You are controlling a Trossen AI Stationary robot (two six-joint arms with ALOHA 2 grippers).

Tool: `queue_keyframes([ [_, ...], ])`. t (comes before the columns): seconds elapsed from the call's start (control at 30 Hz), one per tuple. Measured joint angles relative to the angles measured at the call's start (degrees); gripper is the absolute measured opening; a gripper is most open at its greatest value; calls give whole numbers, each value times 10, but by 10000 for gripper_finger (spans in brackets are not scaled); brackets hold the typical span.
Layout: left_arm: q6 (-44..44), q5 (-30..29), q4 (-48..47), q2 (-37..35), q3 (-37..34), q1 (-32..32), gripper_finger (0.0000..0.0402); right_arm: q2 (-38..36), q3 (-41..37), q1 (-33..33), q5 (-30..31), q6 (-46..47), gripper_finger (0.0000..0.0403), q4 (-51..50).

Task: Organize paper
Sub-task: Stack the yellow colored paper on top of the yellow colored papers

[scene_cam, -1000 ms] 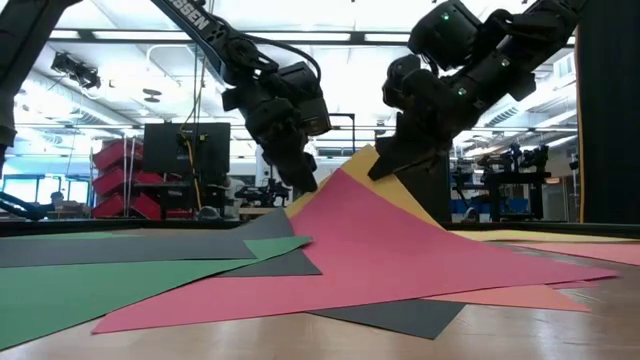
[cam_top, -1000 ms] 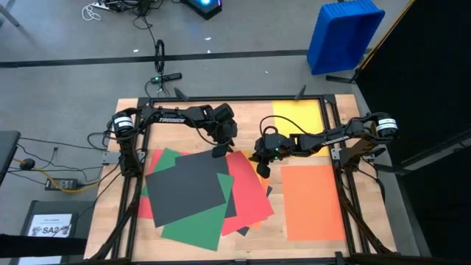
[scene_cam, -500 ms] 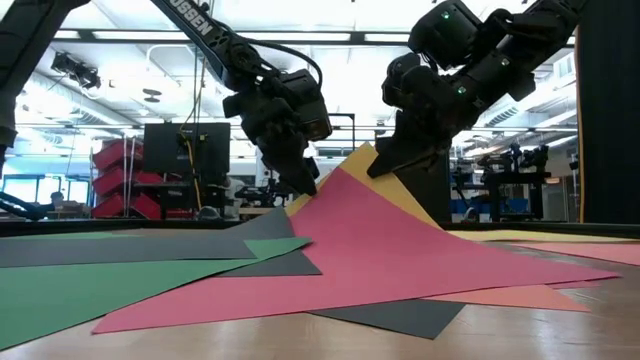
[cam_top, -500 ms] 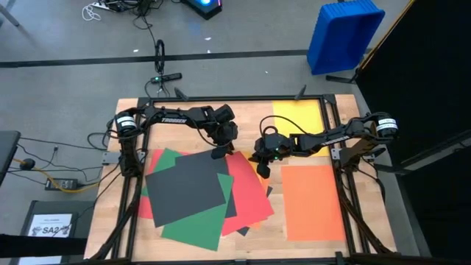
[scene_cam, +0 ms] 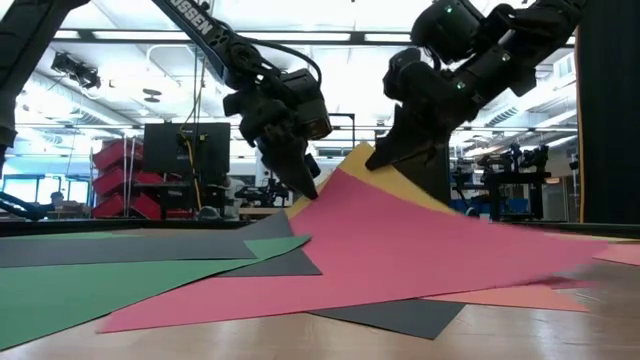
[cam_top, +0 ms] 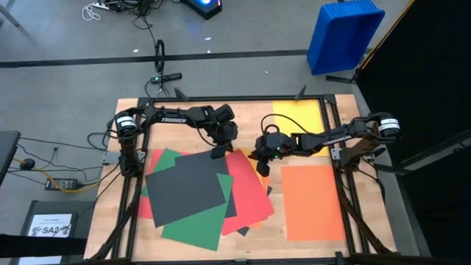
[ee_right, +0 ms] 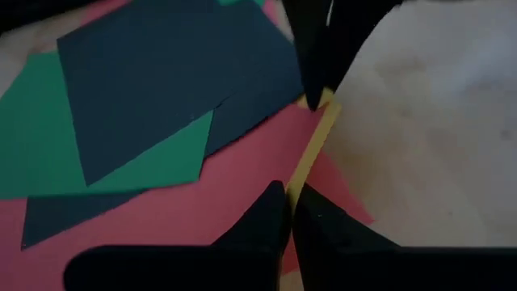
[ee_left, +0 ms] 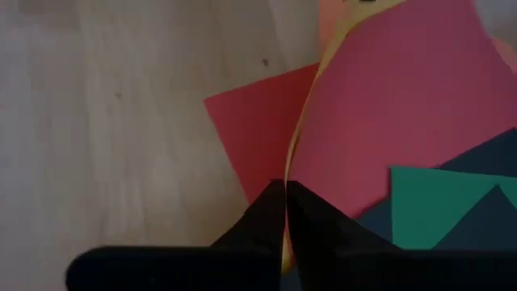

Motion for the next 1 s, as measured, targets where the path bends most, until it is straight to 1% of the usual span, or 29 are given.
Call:
queue_keyframes([
  [0.1, 4, -14, -17, 0, 21, 0, 0, -17, 0, -1, 6, -4, 0, 1],
  [0.33, 35, -42, -78, 0, 101, 0, 0, -53, 0, -5, 11, -9, 0, 0],
  [0.57, 60, -59, -156, 0, 164, -1, 0, -62, 0, -4, 15, -9, 0, -2],
  [0.7, 63, -79, -203, 0, 185, -1, 0, -62, 0, 3, 47, -9, 0, -7],
  [0.87, 66, -91, -234, 0, 197, -1, 0, -62, 0, 3, 83, -9, 0, -11],
  [1.0, 73, -93, -239, 0, 204, -3, 0, -62, 0, 3, 90, -9, 0, -10],
])
